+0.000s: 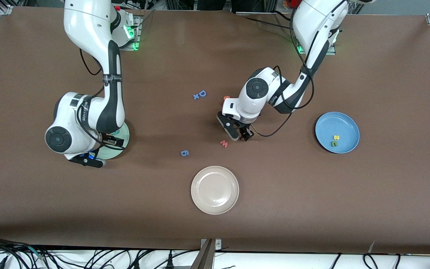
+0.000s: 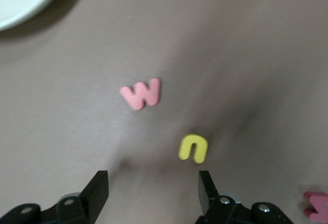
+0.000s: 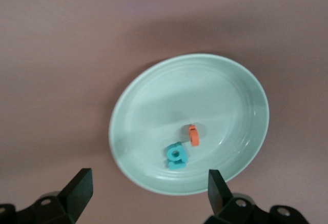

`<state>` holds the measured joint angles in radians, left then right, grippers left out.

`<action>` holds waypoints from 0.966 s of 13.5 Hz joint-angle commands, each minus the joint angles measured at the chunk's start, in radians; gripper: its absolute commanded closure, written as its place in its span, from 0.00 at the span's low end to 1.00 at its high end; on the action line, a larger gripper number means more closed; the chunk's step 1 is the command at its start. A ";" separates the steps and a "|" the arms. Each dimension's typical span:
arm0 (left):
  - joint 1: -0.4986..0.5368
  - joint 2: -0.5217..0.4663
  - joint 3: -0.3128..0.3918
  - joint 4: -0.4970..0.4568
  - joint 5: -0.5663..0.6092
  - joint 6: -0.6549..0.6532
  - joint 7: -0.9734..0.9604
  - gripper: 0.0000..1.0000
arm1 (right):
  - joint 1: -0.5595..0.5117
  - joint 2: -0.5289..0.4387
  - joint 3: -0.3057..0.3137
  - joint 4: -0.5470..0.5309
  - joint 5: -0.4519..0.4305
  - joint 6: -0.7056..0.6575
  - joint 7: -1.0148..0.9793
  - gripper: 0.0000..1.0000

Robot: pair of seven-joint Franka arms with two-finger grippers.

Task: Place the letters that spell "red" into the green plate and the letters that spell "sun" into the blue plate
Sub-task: 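Grasp yellow u with the left gripper while the right gripper returns to rest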

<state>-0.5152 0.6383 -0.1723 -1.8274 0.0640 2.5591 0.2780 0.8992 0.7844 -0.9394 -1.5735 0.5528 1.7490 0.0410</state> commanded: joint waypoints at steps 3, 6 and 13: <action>-0.029 0.043 0.010 0.066 0.077 0.001 0.032 0.25 | 0.017 -0.014 -0.116 0.222 0.009 -0.219 -0.026 0.01; -0.043 0.072 0.013 0.103 0.118 0.001 0.033 0.25 | 0.021 -0.036 -0.180 0.379 0.016 -0.354 -0.039 0.00; -0.052 0.090 0.013 0.097 0.128 0.001 0.018 0.29 | -0.109 -0.307 0.097 0.348 -0.042 -0.332 -0.001 0.00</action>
<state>-0.5566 0.7128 -0.1703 -1.7516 0.1599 2.5634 0.3020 0.8856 0.5571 -0.9689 -1.1761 0.5369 1.3934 0.0407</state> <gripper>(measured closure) 0.286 0.000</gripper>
